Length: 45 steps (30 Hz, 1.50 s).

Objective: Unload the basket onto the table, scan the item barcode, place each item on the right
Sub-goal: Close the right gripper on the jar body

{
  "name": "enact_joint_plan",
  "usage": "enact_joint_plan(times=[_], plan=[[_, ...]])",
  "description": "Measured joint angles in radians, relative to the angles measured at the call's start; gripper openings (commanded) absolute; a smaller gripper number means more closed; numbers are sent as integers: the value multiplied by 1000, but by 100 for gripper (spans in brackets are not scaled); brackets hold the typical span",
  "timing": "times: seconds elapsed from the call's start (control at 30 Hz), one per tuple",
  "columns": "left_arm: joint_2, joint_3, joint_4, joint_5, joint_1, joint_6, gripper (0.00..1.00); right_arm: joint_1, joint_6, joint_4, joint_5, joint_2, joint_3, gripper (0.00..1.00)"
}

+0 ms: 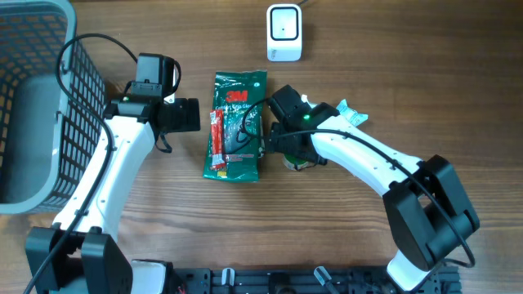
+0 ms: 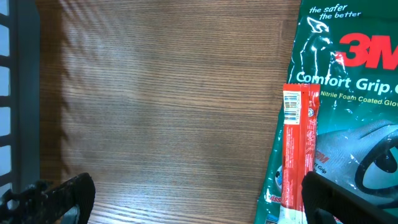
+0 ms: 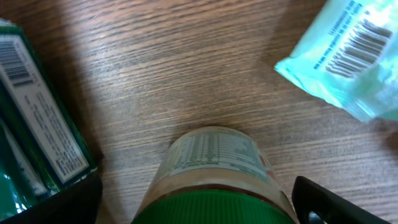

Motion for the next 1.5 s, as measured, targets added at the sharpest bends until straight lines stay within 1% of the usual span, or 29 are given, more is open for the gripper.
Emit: enact_joint_plan(times=[0.13,0.23,0.4,0.43,0.53,0.57,0.6,0.67,0.73,1.17,1.3,1.5], plan=[[0,0,0,0,0,0,100,0,-97,-49,-2,0,11,83],[0,0,0,0,0,0,100,0,-145,-98,-5,0,50,81],[0,0,0,0,0,0,100,0,-213,-111,-5,-2,100,71],[0,0,0,0,0,0,100,0,-233,-110,-5,-2,101,71],[0,0,0,0,0,0,100,0,-283,-112,-5,-2,101,71],[0,0,0,0,0,0,100,0,-293,-113,-5,-2,101,74],[0,0,0,0,0,0,100,0,-309,-113,-6,-2,101,80],[0,0,0,0,0,0,100,0,-331,-113,-8,-2,101,88],[0,0,0,0,0,0,100,0,-344,-114,-8,-2,101,99],[0,0,0,0,0,0,100,0,-331,-146,-29,3,101,100],[0,0,0,0,0,0,100,0,-321,-145,-31,23,101,91],[0,0,0,0,0,0,100,0,-313,-145,-31,34,101,88]])
